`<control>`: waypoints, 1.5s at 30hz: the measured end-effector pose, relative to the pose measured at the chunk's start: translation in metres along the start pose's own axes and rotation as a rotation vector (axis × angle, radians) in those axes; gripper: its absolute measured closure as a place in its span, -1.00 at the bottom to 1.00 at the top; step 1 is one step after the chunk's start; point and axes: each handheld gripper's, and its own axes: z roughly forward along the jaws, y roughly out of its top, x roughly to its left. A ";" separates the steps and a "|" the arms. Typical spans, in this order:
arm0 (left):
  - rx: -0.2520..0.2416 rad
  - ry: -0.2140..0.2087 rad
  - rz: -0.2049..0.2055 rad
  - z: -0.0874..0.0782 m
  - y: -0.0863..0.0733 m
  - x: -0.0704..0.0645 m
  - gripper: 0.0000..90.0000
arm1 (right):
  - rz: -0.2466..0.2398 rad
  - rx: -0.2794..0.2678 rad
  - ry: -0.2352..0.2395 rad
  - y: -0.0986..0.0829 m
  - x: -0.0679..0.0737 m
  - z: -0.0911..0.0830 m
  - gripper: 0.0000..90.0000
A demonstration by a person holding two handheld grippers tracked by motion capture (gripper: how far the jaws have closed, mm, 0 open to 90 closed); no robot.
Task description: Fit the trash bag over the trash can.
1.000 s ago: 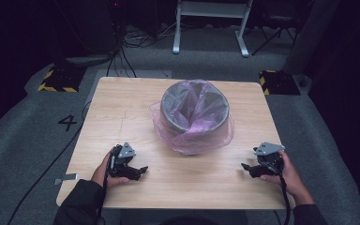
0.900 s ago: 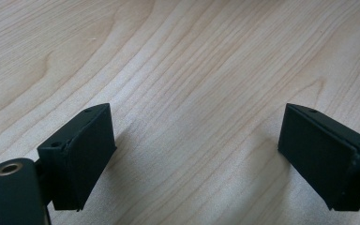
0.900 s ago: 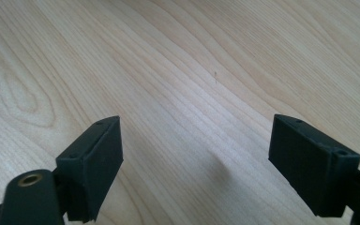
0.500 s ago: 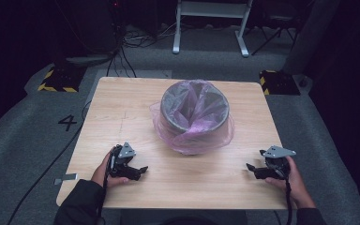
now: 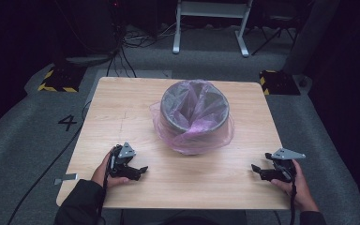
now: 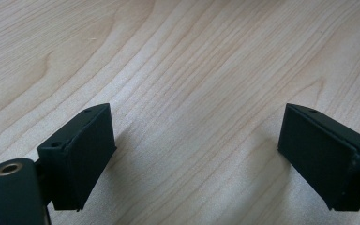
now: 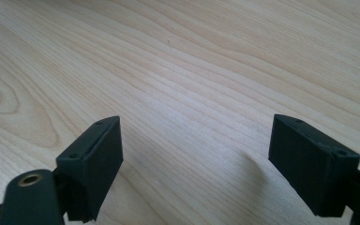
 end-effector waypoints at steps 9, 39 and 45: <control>0.000 0.002 -0.002 0.000 0.000 0.000 -0.76 | 0.041 0.017 -0.035 -0.008 -0.006 -0.001 -0.62; 0.000 0.006 0.002 0.000 0.001 0.000 -0.76 | 0.108 0.023 -0.072 -0.011 -0.012 -0.003 -0.66; -0.001 0.005 -0.002 0.001 0.001 0.000 -0.76 | 0.108 0.024 -0.072 -0.011 -0.012 -0.003 -0.66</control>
